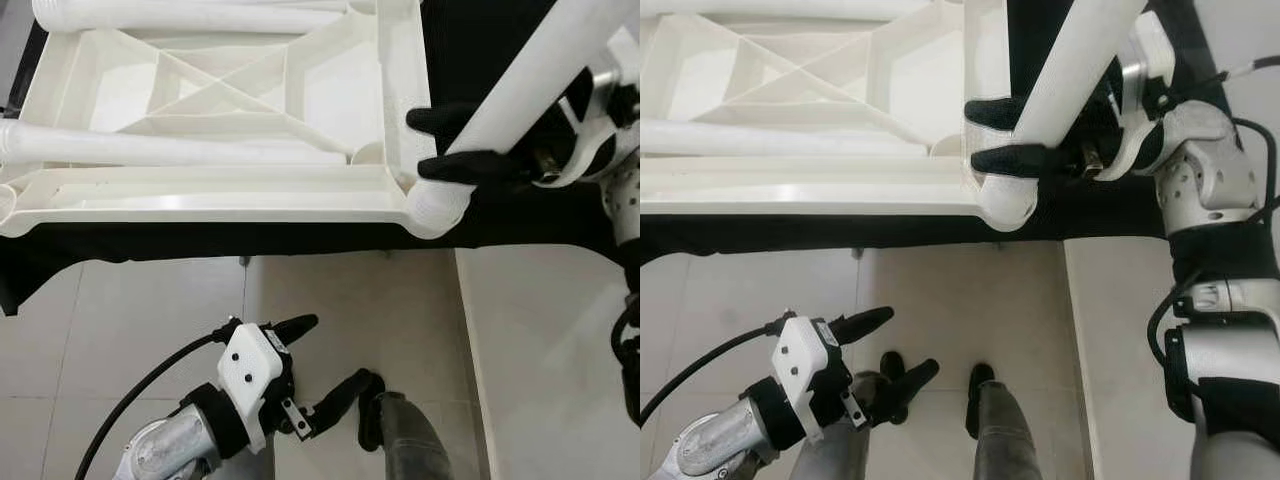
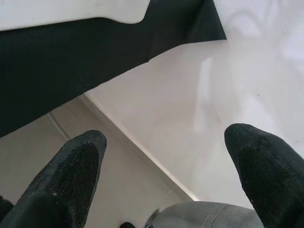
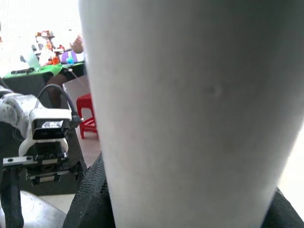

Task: Building children table

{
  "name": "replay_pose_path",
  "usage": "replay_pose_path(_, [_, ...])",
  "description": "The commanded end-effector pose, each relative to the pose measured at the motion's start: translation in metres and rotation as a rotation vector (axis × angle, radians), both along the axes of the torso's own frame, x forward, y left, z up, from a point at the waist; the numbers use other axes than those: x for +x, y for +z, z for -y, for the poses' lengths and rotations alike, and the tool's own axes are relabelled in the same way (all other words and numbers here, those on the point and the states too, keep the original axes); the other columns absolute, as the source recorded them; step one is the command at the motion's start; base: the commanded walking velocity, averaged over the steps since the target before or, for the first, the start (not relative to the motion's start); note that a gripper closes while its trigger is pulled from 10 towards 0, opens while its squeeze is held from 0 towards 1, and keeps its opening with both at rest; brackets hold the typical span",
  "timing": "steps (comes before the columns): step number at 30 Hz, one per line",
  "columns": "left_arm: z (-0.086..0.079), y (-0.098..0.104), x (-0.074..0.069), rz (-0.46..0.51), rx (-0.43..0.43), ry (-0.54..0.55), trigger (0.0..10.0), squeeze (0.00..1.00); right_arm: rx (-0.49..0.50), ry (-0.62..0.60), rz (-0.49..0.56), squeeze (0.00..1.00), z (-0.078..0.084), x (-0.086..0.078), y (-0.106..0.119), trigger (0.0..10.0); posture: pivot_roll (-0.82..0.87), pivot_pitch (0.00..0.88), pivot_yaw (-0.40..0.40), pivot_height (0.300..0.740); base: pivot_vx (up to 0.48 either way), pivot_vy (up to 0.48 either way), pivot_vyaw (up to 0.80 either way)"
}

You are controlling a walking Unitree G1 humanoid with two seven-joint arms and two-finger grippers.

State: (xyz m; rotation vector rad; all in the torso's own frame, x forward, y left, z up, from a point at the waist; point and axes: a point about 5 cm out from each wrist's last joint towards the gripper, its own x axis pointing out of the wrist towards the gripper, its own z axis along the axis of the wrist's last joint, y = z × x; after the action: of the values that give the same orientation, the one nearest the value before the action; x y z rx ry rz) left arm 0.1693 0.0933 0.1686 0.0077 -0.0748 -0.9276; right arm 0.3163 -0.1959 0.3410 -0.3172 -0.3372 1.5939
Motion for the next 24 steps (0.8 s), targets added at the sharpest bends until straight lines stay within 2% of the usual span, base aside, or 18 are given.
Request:
replay_pose_path(1, [-0.001, -0.003, -0.006, -0.018, 0.012, -0.02, 10.0, 0.0, -0.076, -0.005, -0.064, 0.0, 0.0, 0.002, -0.021, 10.0, 0.12, 0.497, 0.051, 0.74, 0.0, 0.0, 0.0])
replay_pose_path(6, [-0.001, -0.003, -0.005, -0.009, 0.018, -0.024, 10.0, 0.0, -0.141, -0.021, -0.059, 0.0, -0.002, 0.006, -0.025, 10.0, 0.13, 0.501, 0.053, 0.74, 0.0, 0.0, 0.0])
replay_pose_path(14, [0.0, -0.003, -0.005, -0.002, 0.02, -0.022, 10.0, 0.0, -0.155, -0.027, -0.05, 0.0, -0.001, 0.007, -0.018, 10.0, 0.12, 0.504, 0.046, 0.74, 0.0, 0.0, 0.0])
replay_pose_path(24, [-0.001, -0.003, -0.007, 0.003, 0.023, -0.023, 10.0, 0.0, -0.179, -0.048, -0.05, 0.0, 0.008, 0.006, -0.012, 10.0, 0.12, 0.509, 0.045, 0.74, 0.0, 0.0, 0.0])
